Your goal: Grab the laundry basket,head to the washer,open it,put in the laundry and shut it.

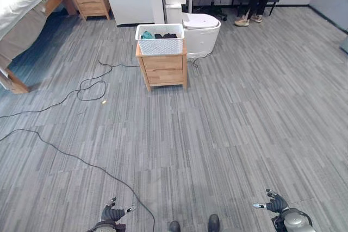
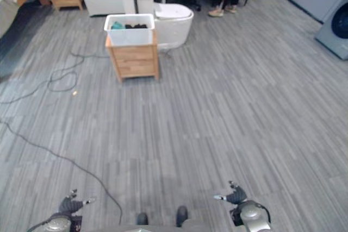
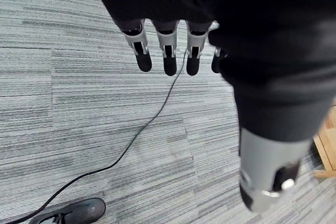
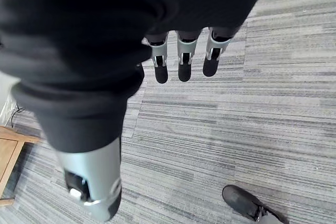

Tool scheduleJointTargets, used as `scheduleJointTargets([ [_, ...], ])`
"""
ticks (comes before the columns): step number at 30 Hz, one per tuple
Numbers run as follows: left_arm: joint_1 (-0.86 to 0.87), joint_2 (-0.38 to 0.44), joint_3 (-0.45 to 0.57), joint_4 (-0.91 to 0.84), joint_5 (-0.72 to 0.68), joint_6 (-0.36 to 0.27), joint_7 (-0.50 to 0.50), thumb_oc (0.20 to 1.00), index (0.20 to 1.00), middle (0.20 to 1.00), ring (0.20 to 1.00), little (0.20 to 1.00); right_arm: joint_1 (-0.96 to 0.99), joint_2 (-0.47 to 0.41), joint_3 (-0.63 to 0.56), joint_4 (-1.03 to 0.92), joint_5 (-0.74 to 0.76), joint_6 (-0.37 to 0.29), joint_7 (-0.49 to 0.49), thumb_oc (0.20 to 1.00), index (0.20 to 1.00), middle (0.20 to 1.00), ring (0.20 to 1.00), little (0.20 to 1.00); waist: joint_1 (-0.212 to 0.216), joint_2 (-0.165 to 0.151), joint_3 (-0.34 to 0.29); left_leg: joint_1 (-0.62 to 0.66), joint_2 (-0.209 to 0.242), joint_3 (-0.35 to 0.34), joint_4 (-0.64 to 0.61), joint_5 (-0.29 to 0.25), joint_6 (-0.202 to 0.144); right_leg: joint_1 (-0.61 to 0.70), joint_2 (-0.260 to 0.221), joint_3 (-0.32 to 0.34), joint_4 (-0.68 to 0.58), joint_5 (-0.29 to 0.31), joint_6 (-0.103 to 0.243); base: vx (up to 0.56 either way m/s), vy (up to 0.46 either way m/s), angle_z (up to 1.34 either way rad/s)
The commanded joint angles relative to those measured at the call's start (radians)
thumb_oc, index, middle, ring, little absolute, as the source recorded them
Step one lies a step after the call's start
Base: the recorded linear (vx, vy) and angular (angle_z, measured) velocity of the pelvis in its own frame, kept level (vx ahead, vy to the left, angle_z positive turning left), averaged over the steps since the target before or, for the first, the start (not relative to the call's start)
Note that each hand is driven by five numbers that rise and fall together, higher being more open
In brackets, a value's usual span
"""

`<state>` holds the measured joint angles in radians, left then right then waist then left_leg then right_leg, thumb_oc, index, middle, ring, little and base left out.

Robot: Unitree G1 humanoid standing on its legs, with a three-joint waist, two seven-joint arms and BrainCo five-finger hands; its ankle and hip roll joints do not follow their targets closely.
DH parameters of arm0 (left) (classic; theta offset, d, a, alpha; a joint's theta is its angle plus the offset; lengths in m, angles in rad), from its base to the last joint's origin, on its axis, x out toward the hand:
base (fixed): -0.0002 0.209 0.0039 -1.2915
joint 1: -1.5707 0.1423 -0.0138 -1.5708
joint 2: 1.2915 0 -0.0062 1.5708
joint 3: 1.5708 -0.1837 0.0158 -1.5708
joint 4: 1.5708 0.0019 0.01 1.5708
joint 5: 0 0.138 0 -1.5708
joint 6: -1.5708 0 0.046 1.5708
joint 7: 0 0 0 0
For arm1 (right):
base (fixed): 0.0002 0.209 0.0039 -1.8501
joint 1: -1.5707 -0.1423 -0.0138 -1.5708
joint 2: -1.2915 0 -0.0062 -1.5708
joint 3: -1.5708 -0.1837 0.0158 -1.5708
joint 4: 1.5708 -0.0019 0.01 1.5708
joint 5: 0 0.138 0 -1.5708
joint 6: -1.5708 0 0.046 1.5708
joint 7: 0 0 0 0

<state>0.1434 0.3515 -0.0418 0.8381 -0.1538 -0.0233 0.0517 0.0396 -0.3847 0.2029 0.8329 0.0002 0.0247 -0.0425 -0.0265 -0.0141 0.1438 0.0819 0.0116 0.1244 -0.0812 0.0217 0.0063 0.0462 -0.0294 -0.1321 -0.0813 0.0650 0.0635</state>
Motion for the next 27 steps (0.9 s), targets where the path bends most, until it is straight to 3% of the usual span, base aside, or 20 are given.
scheduleJointTargets([
  [1, -0.021, 0.035, 0.0, -0.014, 0.017, -0.028, 0.021, 1.0, 1.0, 1.0, 1.0, 1.0, -0.034, -0.032, 0.01, -0.005, -0.043, -0.022, -0.009, 1.0, 1.0, 1.0, 1.0, 1.0, -0.005, -0.045, -0.022, 0.002, -0.027, 0.005, 0.033, -0.084, -0.013, -0.013, -0.058, -0.003, 0.073, -0.088, 0.089, 0.03, 0.016, 0.04],
  [16, -0.044, 0.047, 0.023, -0.053, -0.035, -0.035, 0.065, 1.0, 1.0, 1.0, 1.0, 1.0, -0.064, -0.015, 0.005, -0.019, -0.03, -0.011, -0.031, 1.0, 1.0, 1.0, 1.0, 1.0, 0.025, -0.071, 0.021, -0.087, -0.064, -0.022, 0.17, -0.147, 0.019, -0.063, -0.099, -0.004, 0.165, -0.104, 0.109, 0.04, 0.069, 0.01],
  [20, -0.041, 0.063, 0.03, -0.109, -0.043, -0.033, 0.066, 1.0, 1.0, 1.0, 1.0, 1.0, -0.077, -0.012, 0.011, -0.045, -0.026, -0.013, -0.028, 1.0, 1.0, 1.0, 1.0, 1.0, 0.033, -0.072, 0.047, -0.1, -0.079, -0.038, 0.189, -0.163, 0.042, -0.138, -0.11, 0.021, 0.303, -0.094, 0.121, 0.04, 0.119, -0.04],
  [23, -0.05, 0.062, 0.03, -0.116, -0.053, -0.035, 0.065, 1.0, 1.0, 1.0, 1.0, 1.0, -0.087, -0.009, 0.021, -0.059, -0.018, -0.018, -0.031, 1.0, 1.0, 1.0, 1.0, 1.0, 0.031, -0.064, 0.08, -0.084, -0.084, -0.045, 0.19, -0.174, 0.05, -0.216, -0.104, 0.019, 0.423, -0.088, 0.111, 0.08, 0.103, -0.11],
  [27, -0.05, 0.056, 0.022, -0.125, -0.062, -0.037, 0.064, 1.0, 1.0, 1.0, 1.0, 1.0, -0.092, -0.015, 0.026, -0.067, -0.017, -0.017, -0.031, 1.0, 1.0, 1.0, 1.0, 1.0, 0.019, -0.056, 0.094, -0.042, -0.093, -0.056, 0.169, -0.19, 0.051, -0.262, -0.098, -0.017, 0.379, -0.072, 0.099, 0.21, 0.02, 0.04],
])
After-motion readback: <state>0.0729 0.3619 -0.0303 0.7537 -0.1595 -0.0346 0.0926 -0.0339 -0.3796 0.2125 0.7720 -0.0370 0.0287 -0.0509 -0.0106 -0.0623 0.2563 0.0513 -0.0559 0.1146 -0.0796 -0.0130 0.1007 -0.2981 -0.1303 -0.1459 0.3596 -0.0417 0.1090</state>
